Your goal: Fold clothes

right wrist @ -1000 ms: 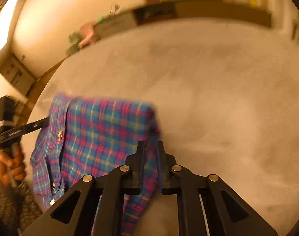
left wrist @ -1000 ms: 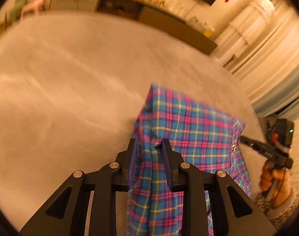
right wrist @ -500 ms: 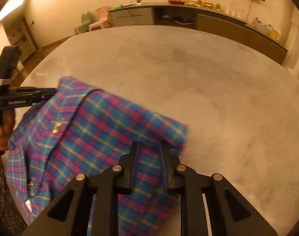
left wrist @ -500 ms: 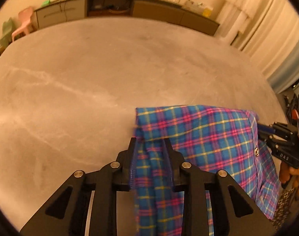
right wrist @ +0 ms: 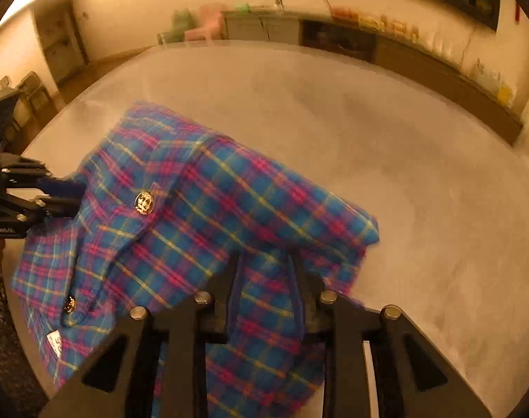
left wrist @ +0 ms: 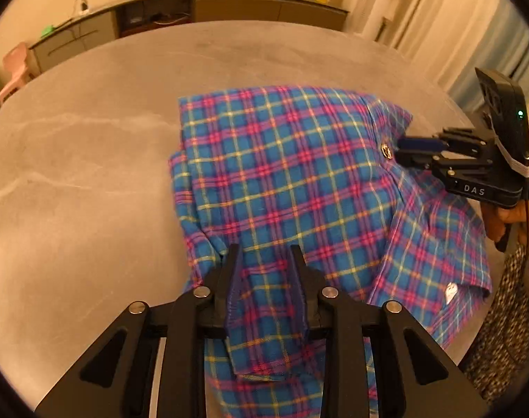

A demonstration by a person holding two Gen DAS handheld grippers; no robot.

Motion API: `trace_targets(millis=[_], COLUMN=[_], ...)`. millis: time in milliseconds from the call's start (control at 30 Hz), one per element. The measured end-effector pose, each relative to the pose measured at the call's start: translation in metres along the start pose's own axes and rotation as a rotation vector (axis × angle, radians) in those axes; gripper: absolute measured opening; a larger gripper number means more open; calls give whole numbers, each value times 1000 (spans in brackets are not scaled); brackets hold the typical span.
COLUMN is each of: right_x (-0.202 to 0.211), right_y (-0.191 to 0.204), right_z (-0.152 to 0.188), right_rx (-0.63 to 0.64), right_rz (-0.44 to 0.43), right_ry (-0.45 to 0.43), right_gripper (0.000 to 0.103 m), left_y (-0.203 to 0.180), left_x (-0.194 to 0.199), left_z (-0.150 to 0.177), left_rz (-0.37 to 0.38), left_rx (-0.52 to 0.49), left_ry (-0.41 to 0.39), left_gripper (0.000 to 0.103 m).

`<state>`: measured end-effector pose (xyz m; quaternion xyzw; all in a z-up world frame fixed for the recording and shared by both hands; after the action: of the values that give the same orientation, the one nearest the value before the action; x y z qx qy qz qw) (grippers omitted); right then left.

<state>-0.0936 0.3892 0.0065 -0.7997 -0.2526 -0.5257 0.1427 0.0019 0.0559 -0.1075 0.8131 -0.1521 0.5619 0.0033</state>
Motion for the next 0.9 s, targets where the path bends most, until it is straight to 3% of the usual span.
trace_targets(millis=[167,233,300,333,433,567,600,667,767,800,833,900], right_x=[-4,-20,-56,-80,-119,-111,-111,-127,-165,-167,-174,-174], right_y=[-2,17,34,30,15,-14,-19,-21,-28,-24,-12,12], right_z=[-23,-35,-46,-46,-47,-42,-37,-27,3,9,21,30], right_rx=[-53,14,78,84,17,-61,-68,-46,-32,-32,-24,27], right_rz=[-47,-71,-71,-56,-93,-87,-85,-52,51,31,-15,-88], right_ry=[-132,-141,-88,-31,-10,-71,-75,-21,120,111,165,153], right_gripper=[27,27,27,27,30,30,30,30,31,32,32,32], left_y=[-37,-60,-84,-90,-90,-77,-73,-56,-14,5,15,28], left_x=[61,67,51,37,7,-4,-6,-13,-24,-24,-16,9], left_z=[12,16,27,34,44,34,27,6,-45,-66,-79,-91], left_rz=[120,179,193,162,95,127,106,42,-121,-184,-188,-132], left_rx=[-6,-57,-130,-160,-173,-119,-134,-176,-123,-73,-34,18], left_ry=[-184,-182,-106,-55,40,76,80,78,56,38,16,-46], left_gripper=[30,31,31,31,31,29,28,28,24,25,24,23])
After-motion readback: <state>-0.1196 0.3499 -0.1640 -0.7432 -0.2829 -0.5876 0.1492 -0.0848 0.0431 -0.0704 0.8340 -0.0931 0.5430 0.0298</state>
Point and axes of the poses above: each gripper's, at about its wrist camera, not at the fingertips, and x roughly against the way its jaws point, y to its left, z to its underside, the point moved 7 cm from there along -x, roughly the way its jaws point, and after that the axes turned 9 degrees about y, right-handed, at the moved point
